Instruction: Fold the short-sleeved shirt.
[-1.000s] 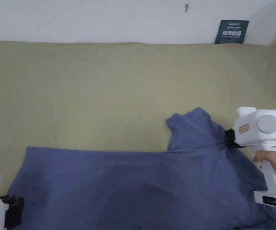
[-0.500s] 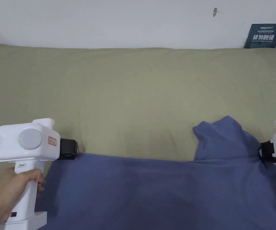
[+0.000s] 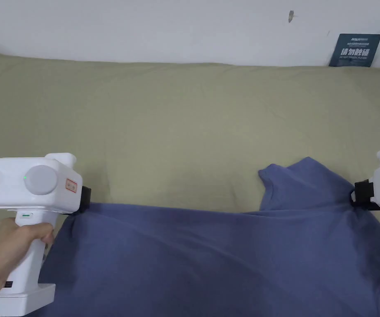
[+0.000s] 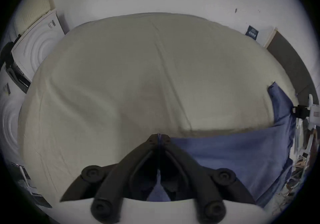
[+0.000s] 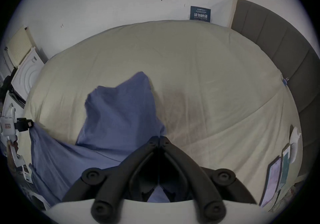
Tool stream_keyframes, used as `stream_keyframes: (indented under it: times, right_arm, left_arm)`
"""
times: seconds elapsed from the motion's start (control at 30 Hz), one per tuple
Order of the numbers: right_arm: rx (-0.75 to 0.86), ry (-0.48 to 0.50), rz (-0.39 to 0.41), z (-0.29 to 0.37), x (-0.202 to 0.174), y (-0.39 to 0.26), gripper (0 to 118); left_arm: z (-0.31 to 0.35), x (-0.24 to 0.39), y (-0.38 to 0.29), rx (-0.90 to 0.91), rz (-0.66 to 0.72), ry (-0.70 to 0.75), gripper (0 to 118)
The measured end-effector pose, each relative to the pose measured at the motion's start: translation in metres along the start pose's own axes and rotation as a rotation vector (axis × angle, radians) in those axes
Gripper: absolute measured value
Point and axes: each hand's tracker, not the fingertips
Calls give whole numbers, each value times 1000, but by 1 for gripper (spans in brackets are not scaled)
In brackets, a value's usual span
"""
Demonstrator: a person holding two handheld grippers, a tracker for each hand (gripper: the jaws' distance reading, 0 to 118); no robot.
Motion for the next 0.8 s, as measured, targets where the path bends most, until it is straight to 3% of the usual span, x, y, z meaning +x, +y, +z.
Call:
stream_keyframes:
  times: [0.27, 0.47, 0.57, 0.8]
  right_arm:
    - [93, 21, 19, 103, 12, -22, 0]
    - [118, 44, 12, 189, 17, -102, 0]
    - [79, 49, 7, 204, 22, -156, 0]
    - [-100, -11, 2, 155, 22, -262, 0]
  left_arm:
    - [111, -15, -30, 108, -41, -38, 1]
    - [177, -25, -108, 147, -78, -54, 1]
    - [169, -45, -161, 72, -92, -27, 1]
    - [127, -48, -259, -97, -91, -45, 1]
